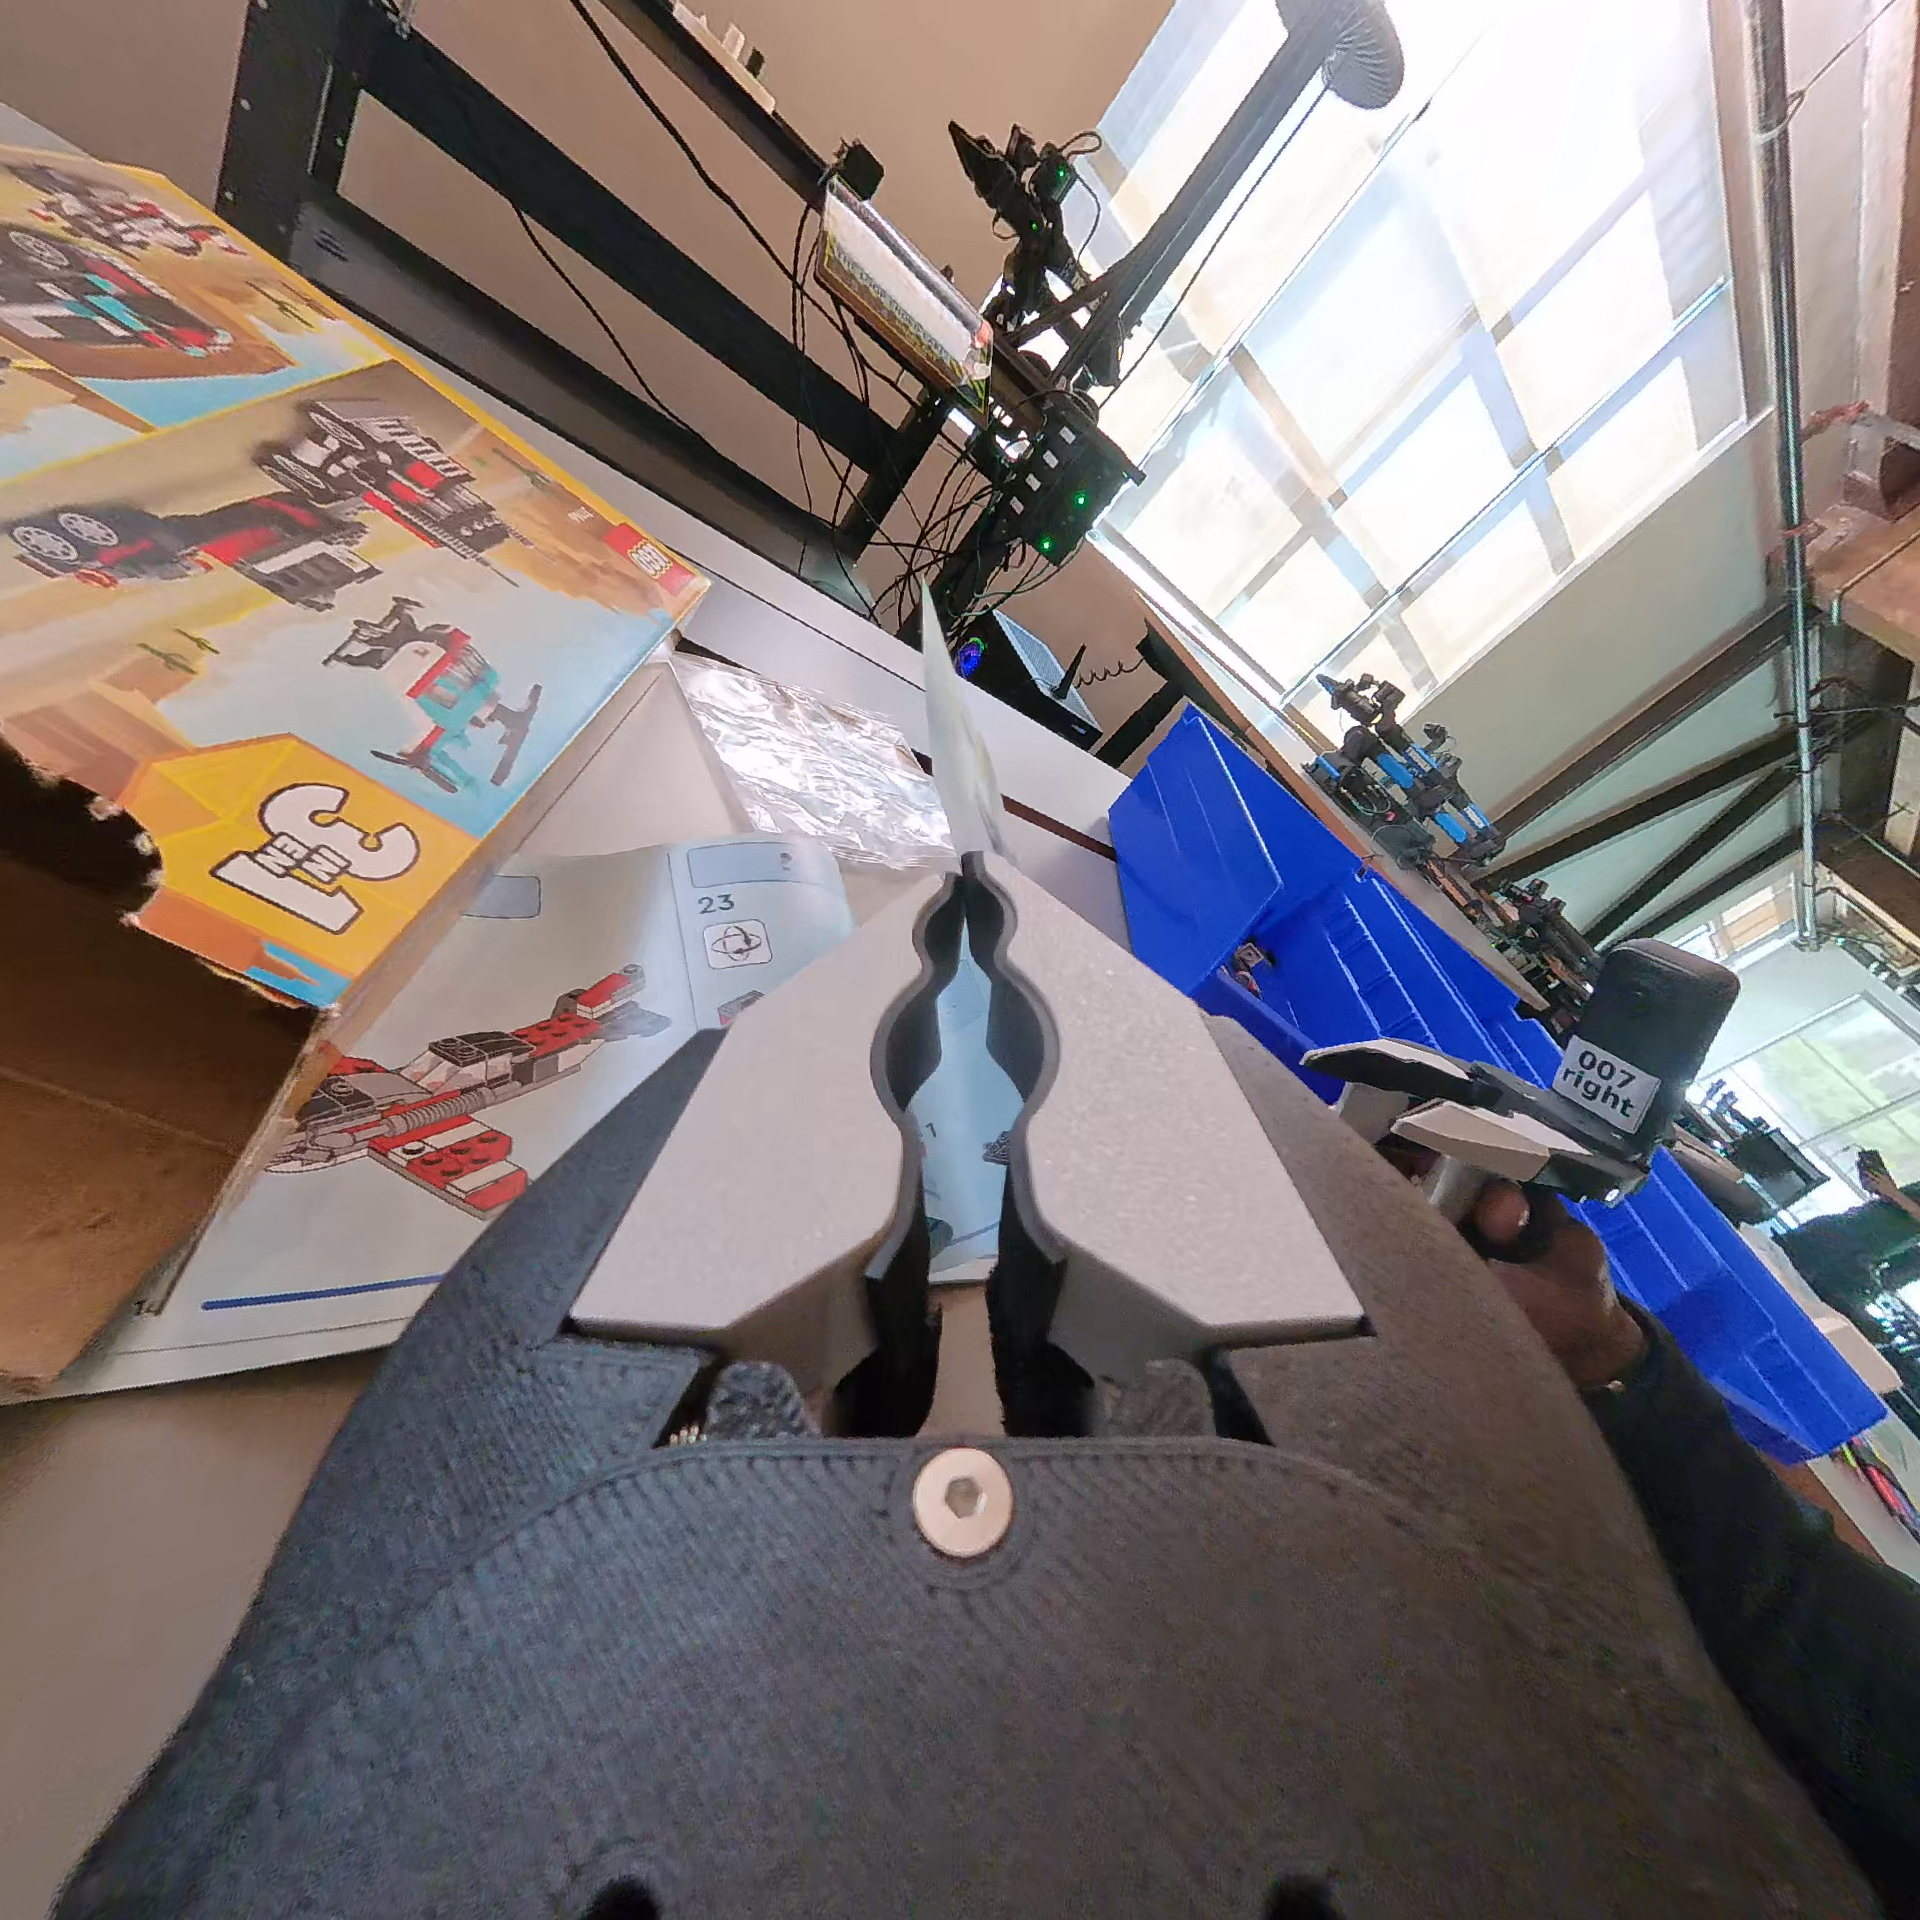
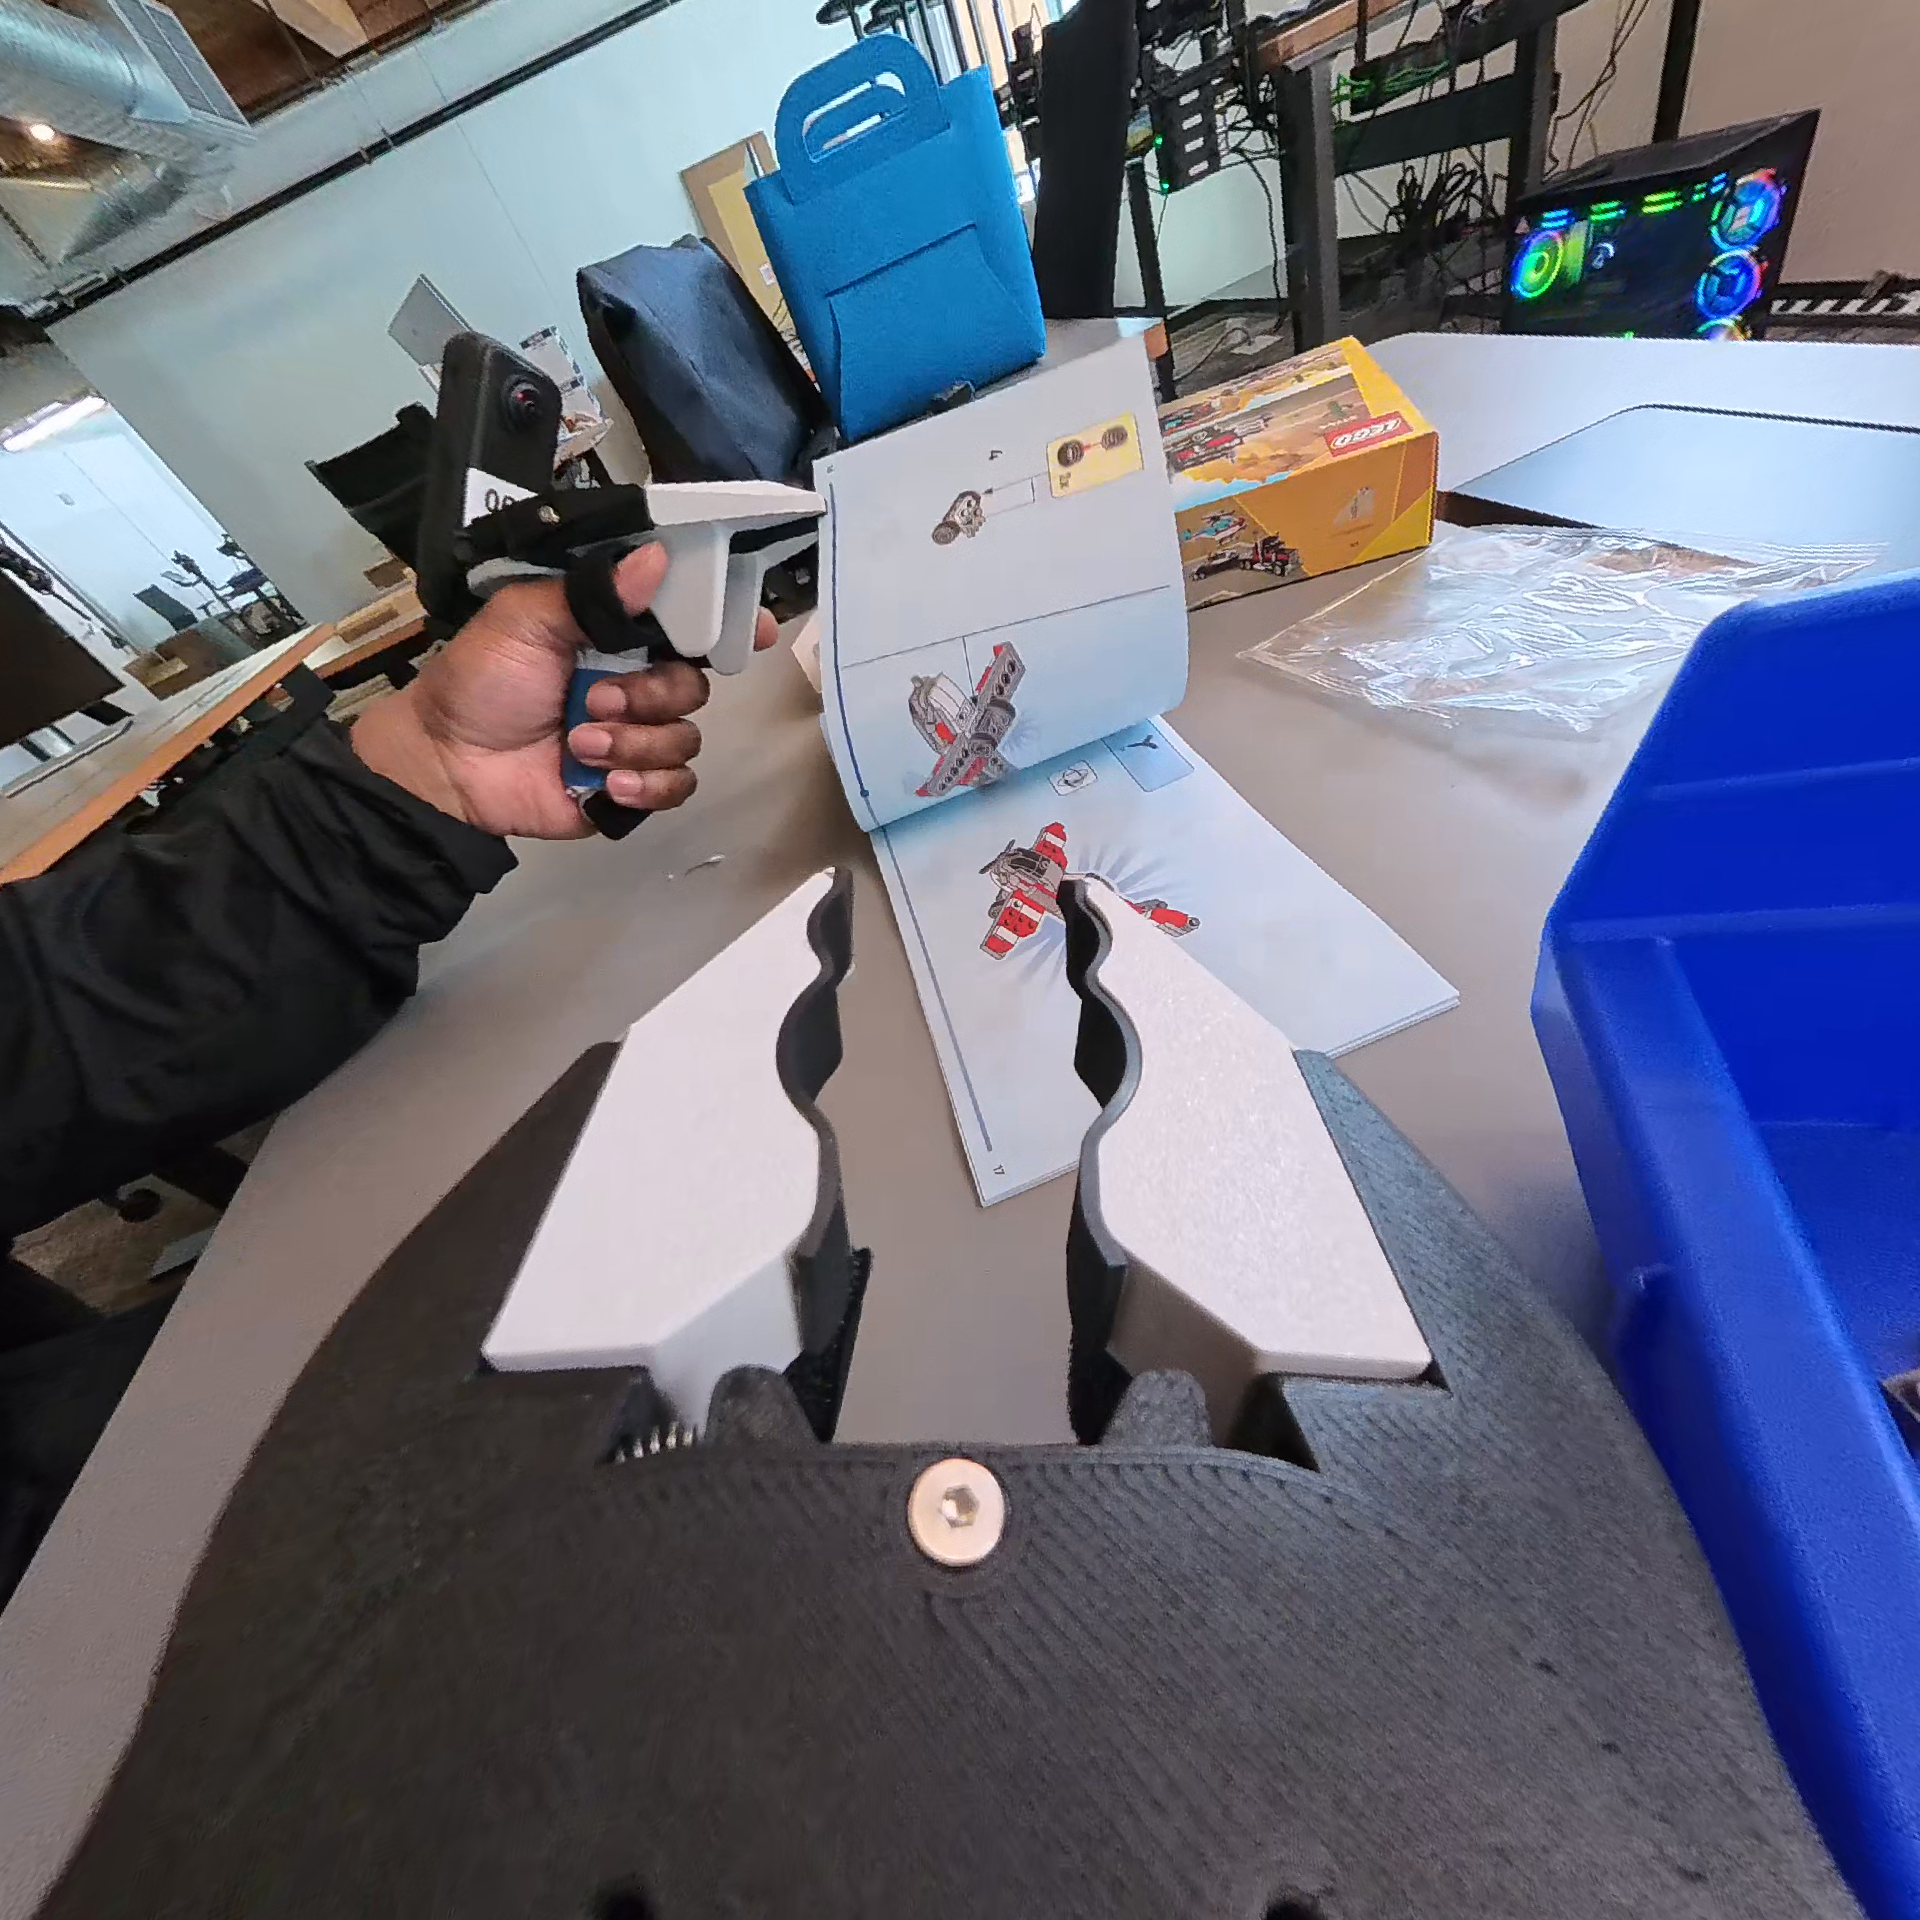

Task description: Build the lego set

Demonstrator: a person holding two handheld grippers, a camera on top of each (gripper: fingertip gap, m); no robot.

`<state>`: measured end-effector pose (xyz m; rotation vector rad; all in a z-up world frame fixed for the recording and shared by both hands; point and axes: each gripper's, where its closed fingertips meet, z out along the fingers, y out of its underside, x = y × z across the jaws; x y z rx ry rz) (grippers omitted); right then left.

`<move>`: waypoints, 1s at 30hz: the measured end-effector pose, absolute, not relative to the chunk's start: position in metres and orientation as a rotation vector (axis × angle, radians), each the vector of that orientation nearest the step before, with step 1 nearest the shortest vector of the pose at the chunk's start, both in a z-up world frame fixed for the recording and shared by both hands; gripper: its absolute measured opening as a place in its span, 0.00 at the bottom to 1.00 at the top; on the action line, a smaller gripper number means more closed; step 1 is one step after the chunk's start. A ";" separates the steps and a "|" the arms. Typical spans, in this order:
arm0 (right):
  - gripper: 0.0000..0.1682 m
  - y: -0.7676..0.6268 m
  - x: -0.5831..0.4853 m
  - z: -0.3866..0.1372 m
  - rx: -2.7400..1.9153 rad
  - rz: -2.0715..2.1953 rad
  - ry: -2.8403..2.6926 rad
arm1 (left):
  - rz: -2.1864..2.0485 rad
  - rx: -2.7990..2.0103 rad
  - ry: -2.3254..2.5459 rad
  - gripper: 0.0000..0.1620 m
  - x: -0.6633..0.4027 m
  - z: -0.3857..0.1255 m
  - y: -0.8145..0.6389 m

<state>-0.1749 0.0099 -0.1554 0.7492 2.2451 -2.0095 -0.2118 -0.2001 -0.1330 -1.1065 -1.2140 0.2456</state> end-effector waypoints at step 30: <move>0.25 0.010 -0.174 -0.156 0.744 -2.003 2.232 | 0.253 -1.107 -1.184 0.01 -0.212 -0.129 -0.204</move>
